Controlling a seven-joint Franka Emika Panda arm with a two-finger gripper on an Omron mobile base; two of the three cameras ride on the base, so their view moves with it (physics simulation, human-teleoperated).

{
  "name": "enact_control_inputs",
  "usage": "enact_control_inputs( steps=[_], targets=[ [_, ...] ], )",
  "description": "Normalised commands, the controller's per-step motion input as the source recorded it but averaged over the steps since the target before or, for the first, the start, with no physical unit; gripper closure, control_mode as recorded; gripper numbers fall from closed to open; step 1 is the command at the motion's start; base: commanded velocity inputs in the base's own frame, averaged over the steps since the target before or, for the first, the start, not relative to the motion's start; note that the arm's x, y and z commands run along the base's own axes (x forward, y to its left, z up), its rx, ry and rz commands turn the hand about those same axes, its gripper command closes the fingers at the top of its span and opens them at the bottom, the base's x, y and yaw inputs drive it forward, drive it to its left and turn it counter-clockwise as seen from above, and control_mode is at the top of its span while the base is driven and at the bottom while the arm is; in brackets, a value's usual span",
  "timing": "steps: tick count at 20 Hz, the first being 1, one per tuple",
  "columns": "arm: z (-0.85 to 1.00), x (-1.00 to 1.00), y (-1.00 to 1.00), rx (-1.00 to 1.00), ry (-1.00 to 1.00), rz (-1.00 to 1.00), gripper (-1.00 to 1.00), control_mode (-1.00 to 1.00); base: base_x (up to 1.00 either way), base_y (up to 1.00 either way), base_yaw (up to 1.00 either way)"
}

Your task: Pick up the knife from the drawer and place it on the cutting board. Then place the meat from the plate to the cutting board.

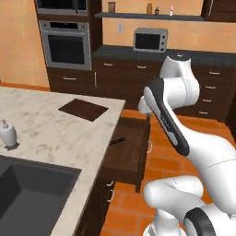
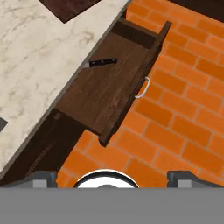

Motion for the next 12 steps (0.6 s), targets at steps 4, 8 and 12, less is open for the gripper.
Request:
enact_control_inputs(
  steps=[4,8,12],
  targets=[
    [0.00,0.00,0.00,0.00,0.00,0.00,-1.00,1.00,0.43,0.99,-0.50],
    [0.00,0.00,0.00,0.00,0.00,0.00,-1.00,1.00,0.00,0.29,-0.31],
    [0.00,0.00,0.00,0.00,0.00,0.00,-1.00,1.00,0.01,0.38,-0.39]
  ],
)
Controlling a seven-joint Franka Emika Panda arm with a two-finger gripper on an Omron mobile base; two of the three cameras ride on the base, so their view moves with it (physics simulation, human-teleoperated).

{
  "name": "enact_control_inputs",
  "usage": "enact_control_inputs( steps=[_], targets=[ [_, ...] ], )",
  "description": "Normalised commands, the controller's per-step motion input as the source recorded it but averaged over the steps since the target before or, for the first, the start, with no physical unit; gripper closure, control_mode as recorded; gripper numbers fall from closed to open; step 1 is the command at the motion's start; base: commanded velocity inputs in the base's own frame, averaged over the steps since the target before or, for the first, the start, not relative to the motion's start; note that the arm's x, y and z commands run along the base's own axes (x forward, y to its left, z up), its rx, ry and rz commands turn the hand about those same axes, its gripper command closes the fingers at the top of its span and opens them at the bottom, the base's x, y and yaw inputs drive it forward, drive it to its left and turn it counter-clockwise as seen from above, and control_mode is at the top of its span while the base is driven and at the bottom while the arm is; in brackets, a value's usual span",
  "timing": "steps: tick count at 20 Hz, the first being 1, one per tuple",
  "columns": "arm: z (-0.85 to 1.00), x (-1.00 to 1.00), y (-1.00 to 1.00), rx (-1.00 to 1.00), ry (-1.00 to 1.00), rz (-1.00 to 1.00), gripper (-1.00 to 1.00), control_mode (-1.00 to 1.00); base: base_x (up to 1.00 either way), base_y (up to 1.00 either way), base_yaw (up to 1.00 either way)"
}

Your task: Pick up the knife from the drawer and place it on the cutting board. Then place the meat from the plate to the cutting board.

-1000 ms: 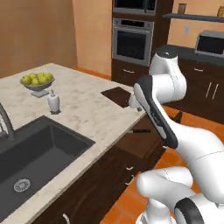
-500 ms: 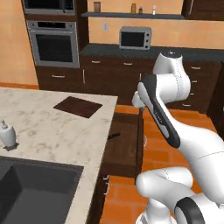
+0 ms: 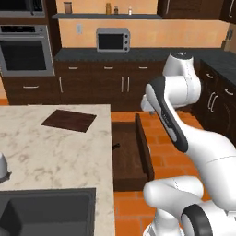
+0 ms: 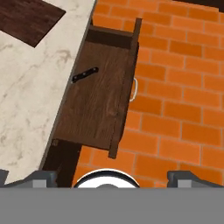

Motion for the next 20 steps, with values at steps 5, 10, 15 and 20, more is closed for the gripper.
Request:
enact_control_inputs(
  steps=[5,10,15,20],
  targets=[
    [0.00,0.00,0.00,0.00,0.00,0.00,-1.00,-1.00,0.06,0.23,-0.12],
    [-0.14,-0.08,-0.26,0.03,0.00,-0.04,-1.00,-1.00,0.00,0.00,0.00],
    [-0.95,0.19,-0.35,0.01,0.20,-0.14,-1.00,-1.00,0.00,0.00,0.00],
    [-1.00,0.48,-0.03,0.02,0.19,-0.07,-1.00,-1.00,0.00,0.00,0.00]
  ],
)
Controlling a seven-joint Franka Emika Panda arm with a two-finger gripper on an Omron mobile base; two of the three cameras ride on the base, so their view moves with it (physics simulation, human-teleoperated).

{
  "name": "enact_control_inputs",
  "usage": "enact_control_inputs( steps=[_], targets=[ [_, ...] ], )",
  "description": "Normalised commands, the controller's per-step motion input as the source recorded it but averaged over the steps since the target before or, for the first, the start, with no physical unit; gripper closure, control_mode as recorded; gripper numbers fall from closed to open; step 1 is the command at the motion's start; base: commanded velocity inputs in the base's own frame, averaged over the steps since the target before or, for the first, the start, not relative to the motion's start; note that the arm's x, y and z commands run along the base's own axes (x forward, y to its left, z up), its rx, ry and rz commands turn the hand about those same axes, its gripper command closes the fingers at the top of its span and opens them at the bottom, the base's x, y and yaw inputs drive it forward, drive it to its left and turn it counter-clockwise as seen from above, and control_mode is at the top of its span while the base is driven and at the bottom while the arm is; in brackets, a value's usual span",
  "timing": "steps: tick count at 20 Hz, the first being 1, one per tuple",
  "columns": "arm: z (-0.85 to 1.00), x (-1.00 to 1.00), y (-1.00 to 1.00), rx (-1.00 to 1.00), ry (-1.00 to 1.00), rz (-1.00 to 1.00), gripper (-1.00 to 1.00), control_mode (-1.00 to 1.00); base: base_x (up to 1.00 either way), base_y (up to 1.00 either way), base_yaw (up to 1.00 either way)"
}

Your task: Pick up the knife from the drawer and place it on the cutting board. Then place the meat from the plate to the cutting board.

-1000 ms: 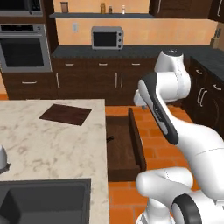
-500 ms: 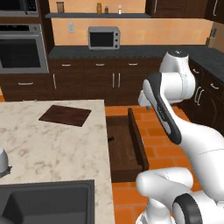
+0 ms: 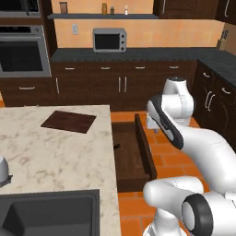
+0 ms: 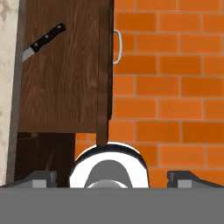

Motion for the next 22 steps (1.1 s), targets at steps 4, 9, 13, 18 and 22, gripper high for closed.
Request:
enact_control_inputs(
  steps=[4,9,13,18,22],
  targets=[
    [-0.88,0.72,0.00,0.00,0.13,0.00,-1.00,-1.00,0.00,0.00,0.00],
    [-0.87,0.51,0.00,0.00,0.02,0.00,-1.00,-1.00,0.00,0.00,0.00],
    [-0.72,0.51,0.00,0.00,0.00,0.00,-1.00,-1.00,0.00,0.00,0.00],
    [-0.51,0.53,0.00,0.00,0.00,0.00,-1.00,-1.00,0.00,0.00,0.00],
    [-0.61,0.39,0.00,0.00,0.00,0.00,-1.00,-1.00,0.00,0.00,0.00]
  ],
)
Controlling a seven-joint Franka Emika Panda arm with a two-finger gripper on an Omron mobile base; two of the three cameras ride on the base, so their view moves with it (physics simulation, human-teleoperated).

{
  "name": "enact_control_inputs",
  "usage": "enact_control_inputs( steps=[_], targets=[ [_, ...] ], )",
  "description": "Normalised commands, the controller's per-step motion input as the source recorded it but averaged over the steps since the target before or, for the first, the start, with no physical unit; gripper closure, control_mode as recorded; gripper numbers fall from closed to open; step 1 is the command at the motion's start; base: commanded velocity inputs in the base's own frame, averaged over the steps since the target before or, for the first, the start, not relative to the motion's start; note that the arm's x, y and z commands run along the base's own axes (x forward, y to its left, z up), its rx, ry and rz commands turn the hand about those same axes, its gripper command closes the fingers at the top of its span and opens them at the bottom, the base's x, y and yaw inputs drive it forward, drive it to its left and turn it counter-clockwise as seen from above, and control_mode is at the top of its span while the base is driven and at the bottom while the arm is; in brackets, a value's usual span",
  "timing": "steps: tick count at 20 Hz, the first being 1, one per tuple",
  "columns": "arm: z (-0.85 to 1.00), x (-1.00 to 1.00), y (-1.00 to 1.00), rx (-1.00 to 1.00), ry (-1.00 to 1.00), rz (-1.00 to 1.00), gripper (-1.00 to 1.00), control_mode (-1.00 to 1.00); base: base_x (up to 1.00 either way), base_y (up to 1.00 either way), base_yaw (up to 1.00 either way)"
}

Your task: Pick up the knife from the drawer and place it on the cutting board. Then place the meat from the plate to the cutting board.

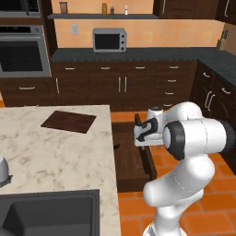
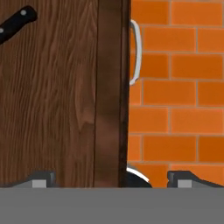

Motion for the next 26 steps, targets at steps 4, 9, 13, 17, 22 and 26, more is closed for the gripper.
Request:
enact_control_inputs(
  steps=[4,9,13,17,22,26],
  targets=[
    [-0.64,0.26,0.00,0.00,0.00,0.00,-1.00,-1.00,0.00,0.00,0.00],
    [-0.52,0.13,0.00,0.00,0.00,0.00,-1.00,-1.00,0.00,0.00,0.00],
    [-0.07,0.00,0.00,0.00,0.06,0.00,-1.00,-1.00,0.00,0.00,0.00],
    [-0.02,-0.13,-0.46,-0.01,0.01,0.00,-1.00,-1.00,0.00,0.00,0.00],
    [0.24,-0.30,-0.98,-0.11,0.00,0.00,-1.00,-1.00,0.00,0.00,0.00],
    [0.22,-0.39,-1.00,-0.26,0.00,-0.01,-1.00,-1.00,0.00,0.00,0.00]
  ],
)
